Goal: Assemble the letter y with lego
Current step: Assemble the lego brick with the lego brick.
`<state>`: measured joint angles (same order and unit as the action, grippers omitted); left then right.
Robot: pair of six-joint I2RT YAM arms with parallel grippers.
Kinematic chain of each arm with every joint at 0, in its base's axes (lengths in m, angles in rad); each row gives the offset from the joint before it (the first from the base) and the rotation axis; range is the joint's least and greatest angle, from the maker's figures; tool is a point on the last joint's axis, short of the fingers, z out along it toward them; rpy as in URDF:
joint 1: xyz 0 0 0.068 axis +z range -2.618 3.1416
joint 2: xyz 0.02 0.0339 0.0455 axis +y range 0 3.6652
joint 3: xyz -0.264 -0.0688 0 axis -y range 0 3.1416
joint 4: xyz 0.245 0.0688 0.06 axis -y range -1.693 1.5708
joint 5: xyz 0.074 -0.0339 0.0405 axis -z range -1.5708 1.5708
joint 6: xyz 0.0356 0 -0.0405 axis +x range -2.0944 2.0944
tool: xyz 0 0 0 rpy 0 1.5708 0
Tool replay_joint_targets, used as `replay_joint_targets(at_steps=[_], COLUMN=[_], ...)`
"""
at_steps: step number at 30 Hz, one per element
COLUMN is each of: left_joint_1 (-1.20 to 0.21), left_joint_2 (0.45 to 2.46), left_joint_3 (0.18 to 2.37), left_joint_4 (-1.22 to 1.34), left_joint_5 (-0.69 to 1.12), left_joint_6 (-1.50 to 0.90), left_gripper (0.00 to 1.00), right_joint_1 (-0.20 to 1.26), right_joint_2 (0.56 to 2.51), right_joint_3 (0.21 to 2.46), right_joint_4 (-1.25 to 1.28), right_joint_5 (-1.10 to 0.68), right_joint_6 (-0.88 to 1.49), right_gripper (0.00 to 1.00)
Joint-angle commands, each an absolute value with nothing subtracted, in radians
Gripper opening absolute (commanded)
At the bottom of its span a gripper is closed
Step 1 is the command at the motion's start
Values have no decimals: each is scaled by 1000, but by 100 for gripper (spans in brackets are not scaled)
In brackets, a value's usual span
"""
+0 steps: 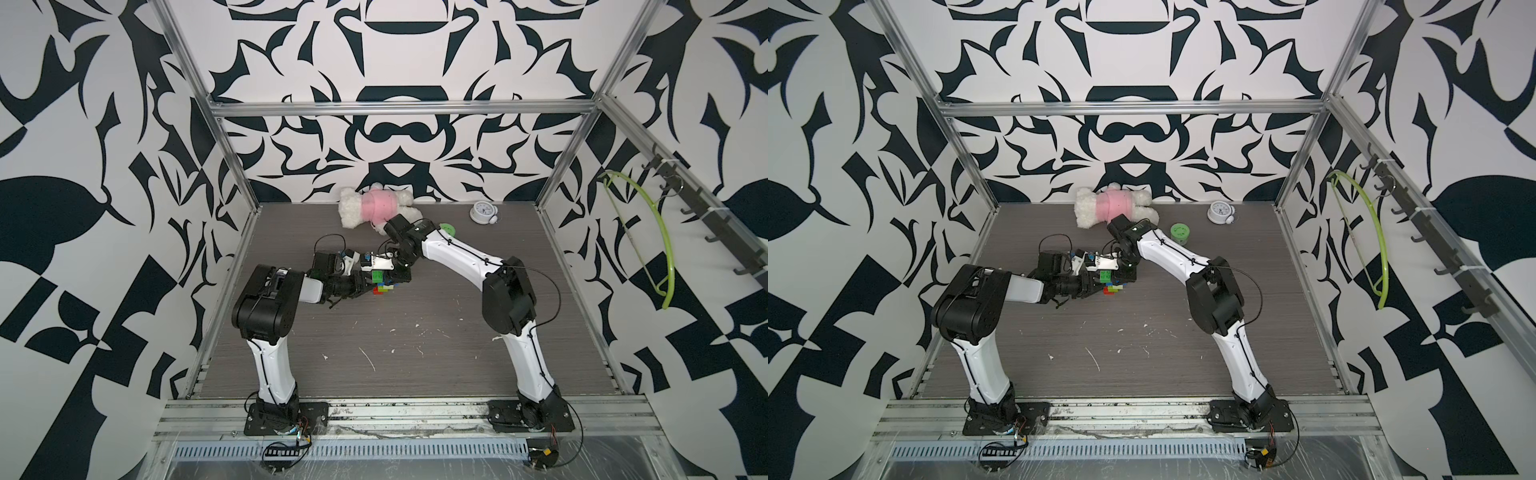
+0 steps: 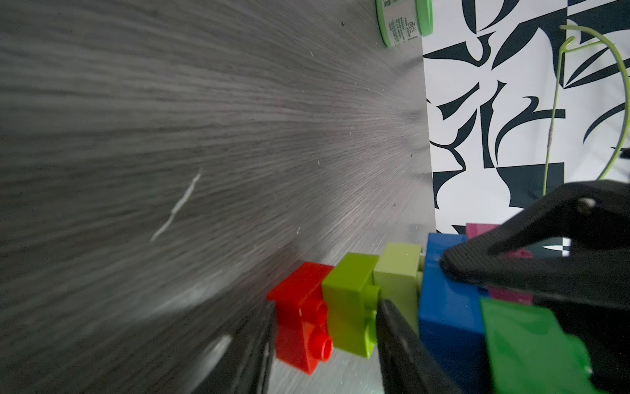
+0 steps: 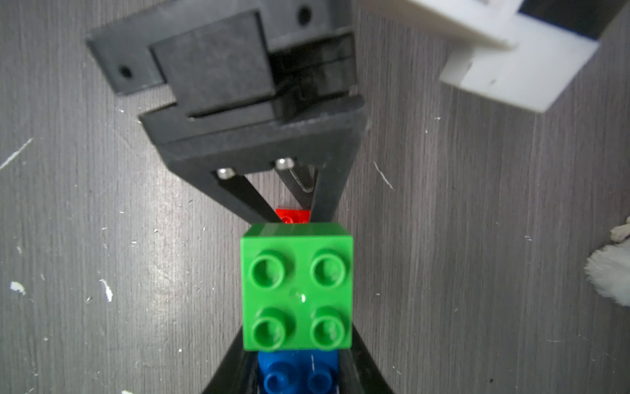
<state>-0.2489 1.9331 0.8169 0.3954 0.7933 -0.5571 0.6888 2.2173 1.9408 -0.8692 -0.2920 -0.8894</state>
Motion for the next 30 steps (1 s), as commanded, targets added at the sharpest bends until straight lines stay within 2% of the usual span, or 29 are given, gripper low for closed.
replay_joint_targets(at_steps=[1,13,30], left_joint_1=[-252,-252,-252], left_joint_2=[2025,2025,2026], left_joint_3=[763,763,762], left_joint_4=[165,166,166], left_joint_5=[617,615,615], left_joint_6=[-546,-546,-545], left_gripper=[51,51,51], right_joint_1=[690,692,692], right_joint_2=[2242,2183,2149], right_joint_3=[1891,1988,1962], right_joint_4=[-930,-939,-912], right_joint_5=[-233,-305,-315], right_joint_6=[-887,-864,-859], right_gripper=[20,21,21])
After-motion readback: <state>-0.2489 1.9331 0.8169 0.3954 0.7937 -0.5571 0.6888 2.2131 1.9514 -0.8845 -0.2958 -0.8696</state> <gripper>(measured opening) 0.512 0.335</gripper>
